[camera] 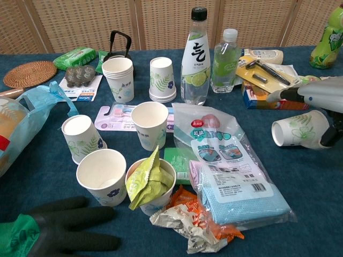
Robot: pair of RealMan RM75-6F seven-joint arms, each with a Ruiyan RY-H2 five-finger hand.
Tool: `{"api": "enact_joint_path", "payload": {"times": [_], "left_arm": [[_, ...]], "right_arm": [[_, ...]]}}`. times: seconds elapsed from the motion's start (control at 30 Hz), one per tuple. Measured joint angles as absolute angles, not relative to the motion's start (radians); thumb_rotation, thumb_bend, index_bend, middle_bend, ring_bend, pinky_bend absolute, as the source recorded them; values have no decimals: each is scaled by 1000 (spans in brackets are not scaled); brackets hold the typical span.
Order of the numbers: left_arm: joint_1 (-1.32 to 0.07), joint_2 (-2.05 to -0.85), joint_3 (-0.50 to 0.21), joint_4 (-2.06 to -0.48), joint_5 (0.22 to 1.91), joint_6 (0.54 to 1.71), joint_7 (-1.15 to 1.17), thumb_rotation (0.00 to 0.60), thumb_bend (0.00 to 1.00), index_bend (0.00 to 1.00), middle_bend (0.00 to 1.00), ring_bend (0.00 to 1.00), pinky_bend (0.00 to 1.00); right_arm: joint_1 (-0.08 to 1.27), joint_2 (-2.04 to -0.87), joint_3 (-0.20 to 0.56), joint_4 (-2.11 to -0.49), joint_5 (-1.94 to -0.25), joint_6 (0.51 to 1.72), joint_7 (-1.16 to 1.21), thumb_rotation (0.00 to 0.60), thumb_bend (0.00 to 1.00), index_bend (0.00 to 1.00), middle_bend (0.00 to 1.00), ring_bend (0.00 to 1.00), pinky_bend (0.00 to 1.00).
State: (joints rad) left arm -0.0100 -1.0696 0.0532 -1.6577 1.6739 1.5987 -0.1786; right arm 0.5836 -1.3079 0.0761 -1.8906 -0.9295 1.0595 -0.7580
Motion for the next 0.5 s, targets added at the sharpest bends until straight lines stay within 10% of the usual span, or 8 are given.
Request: {"api": "enact_joint_path", "payload": {"times": [0.5], "left_arm": [[-4,-1072,54,-1644,1668,1603,-195,600,387,0,98,95,18]], "right_arm": [[638,-1379,46,-1799,-853,1094,-831,600,372,0,136,0,0]]}}
